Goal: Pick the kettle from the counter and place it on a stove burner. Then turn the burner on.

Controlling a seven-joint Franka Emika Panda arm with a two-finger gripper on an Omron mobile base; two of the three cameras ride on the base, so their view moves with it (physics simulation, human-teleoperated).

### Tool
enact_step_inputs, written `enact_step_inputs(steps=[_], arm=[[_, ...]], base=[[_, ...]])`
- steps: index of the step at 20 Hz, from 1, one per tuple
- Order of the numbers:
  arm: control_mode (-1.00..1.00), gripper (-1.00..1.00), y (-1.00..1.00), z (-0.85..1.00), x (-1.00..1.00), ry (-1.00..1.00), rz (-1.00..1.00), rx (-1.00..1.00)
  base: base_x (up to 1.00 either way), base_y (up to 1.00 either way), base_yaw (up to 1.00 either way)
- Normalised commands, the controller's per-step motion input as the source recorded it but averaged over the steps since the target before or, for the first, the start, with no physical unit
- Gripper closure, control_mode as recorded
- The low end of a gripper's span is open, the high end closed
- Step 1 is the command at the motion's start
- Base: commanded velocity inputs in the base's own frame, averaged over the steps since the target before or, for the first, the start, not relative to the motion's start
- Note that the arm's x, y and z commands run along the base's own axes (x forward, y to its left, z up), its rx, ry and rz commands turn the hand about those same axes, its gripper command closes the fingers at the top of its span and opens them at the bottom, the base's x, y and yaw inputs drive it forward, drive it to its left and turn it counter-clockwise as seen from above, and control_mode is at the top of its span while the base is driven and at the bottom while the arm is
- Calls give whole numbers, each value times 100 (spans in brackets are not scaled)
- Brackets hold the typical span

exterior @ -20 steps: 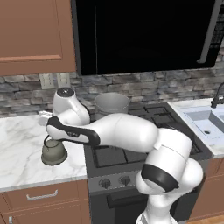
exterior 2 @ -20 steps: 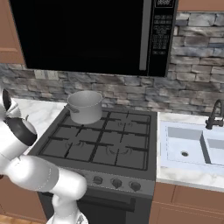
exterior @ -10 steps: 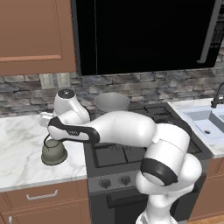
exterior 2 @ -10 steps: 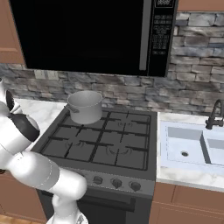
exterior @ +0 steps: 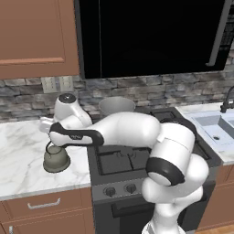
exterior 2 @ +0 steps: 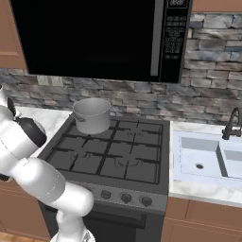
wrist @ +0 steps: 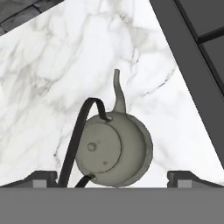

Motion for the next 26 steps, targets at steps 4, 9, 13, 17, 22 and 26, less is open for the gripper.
enact_step_inputs(steps=[4, 9, 13, 17, 22, 26], arm=[[-100, -100, 26, -1, 14, 2, 0, 0], [-100, -100, 20, -6, 9, 1, 0, 0], [-100, -100, 12, -18, 5, 3, 0, 0], [-100, -100, 6, -24, 1, 5, 0, 0], [-100, -100, 0, -23, 0, 6, 0, 0], [-100, -100, 0, -13, 0, 2, 0, 0]], base=[[0, 0, 0], [0, 0, 0], [0, 0, 0], [0, 0, 0], [0, 0, 0], [0, 0, 0]])
